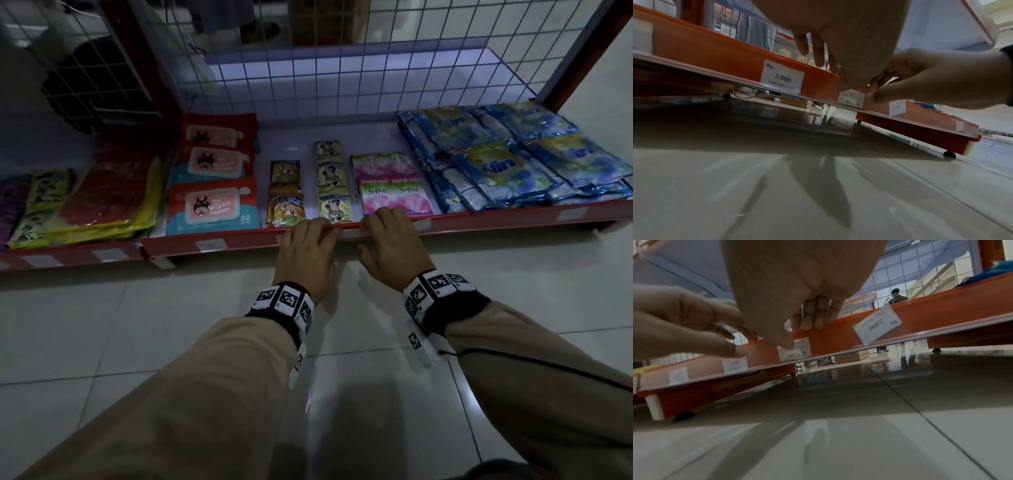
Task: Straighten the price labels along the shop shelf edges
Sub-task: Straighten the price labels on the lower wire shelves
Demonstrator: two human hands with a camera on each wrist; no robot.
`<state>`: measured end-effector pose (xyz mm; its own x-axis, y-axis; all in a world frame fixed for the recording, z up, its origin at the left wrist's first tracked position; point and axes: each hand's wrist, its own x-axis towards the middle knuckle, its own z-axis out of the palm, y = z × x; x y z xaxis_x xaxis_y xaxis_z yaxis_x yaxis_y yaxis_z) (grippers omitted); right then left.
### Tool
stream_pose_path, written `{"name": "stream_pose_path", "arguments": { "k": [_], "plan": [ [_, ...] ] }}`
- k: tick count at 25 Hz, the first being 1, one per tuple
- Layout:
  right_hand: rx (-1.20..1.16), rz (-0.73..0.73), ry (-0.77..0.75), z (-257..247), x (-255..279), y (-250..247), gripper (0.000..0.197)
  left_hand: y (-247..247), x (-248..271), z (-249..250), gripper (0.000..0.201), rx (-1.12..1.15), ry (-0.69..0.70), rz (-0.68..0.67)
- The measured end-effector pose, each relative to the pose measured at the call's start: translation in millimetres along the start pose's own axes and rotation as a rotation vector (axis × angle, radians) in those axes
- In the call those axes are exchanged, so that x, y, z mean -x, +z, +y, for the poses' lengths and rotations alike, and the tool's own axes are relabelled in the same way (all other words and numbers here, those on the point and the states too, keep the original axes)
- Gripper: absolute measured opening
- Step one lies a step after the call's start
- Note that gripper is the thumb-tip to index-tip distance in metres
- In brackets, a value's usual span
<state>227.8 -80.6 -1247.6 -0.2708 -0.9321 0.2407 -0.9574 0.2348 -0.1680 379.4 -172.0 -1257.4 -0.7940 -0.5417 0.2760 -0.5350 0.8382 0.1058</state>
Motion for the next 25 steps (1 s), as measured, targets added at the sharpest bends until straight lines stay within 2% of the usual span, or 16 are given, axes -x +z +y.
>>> {"name": "stream_pose_path", "arguments": {
  "k": [6, 14, 20, 25],
  "plan": [
    [-0.017, 0.054, -0.136, 7.8, 2.5, 2.1, 0.037, 1.1, -4.5, 7.1, 0.049, 0.048, -0.048, -0.063],
    [-0.005, 0.082, -0.149, 5.1, 3.1, 2.9, 0.032, 2.2, -5.5, 7.7, 0.049, -0.003, -0.071, -0.094],
    [0.057, 0.015, -0.114, 0.7, -1.2, 4.4, 0.026, 3.5, -3.1, 10.8, 0.048, -0.045, -0.090, -0.113],
    [-0.005, 0.083, -0.114, 1.3, 2.1, 3.1, 0.030, 1.4, -4.7, 13.5, 0.047, -0.051, -0.111, -0.130]
  ]
}}
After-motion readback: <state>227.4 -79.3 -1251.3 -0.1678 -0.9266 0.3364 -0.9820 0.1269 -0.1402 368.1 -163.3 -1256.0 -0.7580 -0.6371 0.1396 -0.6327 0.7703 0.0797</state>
